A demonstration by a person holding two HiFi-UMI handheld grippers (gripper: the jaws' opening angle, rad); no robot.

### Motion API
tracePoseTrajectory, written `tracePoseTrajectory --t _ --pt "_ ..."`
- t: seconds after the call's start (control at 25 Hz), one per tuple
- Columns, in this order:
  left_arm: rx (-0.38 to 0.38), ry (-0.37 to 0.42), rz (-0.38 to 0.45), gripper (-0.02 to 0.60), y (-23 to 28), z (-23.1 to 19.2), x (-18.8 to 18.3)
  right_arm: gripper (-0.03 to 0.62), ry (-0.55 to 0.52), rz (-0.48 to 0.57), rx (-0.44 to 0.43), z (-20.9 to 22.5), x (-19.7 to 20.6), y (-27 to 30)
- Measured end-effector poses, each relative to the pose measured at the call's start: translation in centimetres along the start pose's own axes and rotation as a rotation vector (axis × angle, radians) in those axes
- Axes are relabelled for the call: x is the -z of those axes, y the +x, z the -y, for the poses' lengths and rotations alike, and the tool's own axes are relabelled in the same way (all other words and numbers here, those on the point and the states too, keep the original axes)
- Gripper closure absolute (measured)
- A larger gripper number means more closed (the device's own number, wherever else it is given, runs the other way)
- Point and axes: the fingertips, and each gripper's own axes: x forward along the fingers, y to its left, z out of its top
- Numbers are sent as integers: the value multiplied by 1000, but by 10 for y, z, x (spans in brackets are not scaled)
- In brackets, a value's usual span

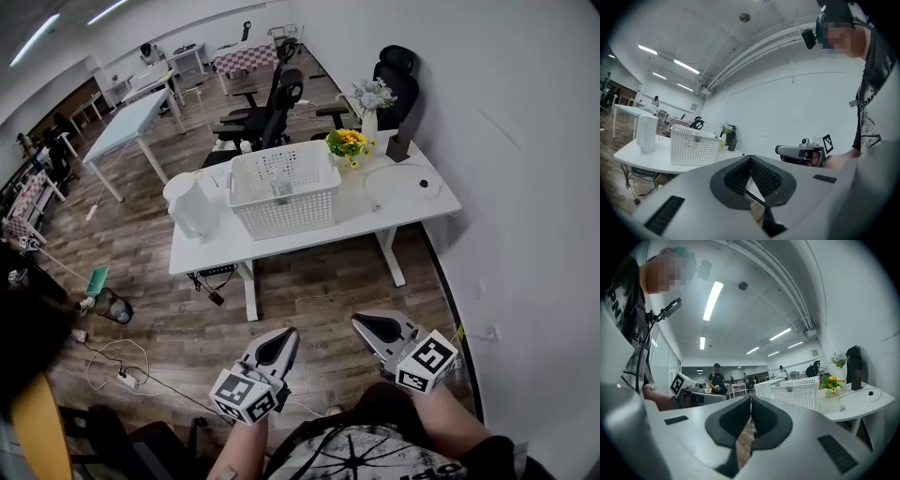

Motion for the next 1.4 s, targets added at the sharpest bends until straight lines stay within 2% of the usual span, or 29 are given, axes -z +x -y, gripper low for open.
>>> tracePoseTrajectory --t 0.36,0.64,1.0,1.4 --pt "-27 -16 -9 572 48 -36 -6 572 14 -23 -25 54 1 30" --pt "-70 -5 16 572 112 -64 -40 572 -10 -25 -104 118 -25 61" --pt "-172 -2 53 572 184 -105 -77 572 -11 -32 -187 208 -46 92" --pt "-269 -25 83 572 235 -138 -87 572 -10 -49 -286 275 -50 117"
